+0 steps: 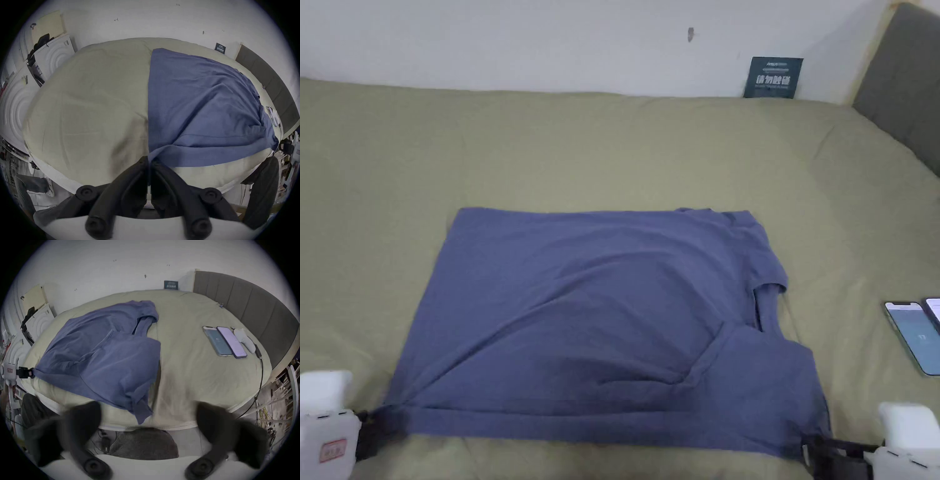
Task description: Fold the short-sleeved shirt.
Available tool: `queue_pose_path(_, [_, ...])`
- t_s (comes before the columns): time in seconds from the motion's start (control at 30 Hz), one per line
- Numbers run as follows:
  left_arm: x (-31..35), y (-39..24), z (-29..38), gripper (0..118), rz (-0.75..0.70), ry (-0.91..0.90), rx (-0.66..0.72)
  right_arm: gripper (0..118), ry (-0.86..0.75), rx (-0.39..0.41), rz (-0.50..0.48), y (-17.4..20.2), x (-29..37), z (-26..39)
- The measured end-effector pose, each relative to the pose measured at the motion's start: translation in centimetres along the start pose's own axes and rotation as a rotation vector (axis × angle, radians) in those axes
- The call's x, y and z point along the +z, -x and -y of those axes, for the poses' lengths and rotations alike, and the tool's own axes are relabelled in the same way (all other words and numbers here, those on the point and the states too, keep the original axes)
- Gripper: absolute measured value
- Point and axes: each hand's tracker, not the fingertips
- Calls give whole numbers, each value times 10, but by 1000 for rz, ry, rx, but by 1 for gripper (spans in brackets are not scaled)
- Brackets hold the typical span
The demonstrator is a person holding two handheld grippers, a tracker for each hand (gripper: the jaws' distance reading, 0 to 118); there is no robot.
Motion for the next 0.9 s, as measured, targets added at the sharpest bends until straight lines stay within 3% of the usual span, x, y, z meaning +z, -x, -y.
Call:
queue_pose_path(0.07, [-1, 1, -1, 3, -5, 2, 5, 99, 20, 20, 7, 2, -13, 1])
queue_pose_path(0.1, [-1, 2, -1, 3, -10, 3, 7, 90, 34, 36, 17, 3, -19, 1])
queue_pose_path(0.2, [-2, 5, -2, 3, -12, 8, 21, 1, 63, 57, 24, 0, -31, 3])
queue_pose_path(0.47, [10, 4, -17, 3, -16, -32, 9, 1, -12, 9, 14, -13, -10, -16])
queue_pose_path(0.7, [16, 1, -77, 3, 2, -101, 7, 1, -100, 33, 6, -6, 0, -92])
queue_pose_path(0.9, [-17, -3, -139, 3, 10, -101, 13, 1, -108, 55, 16, -3, -39, -166])
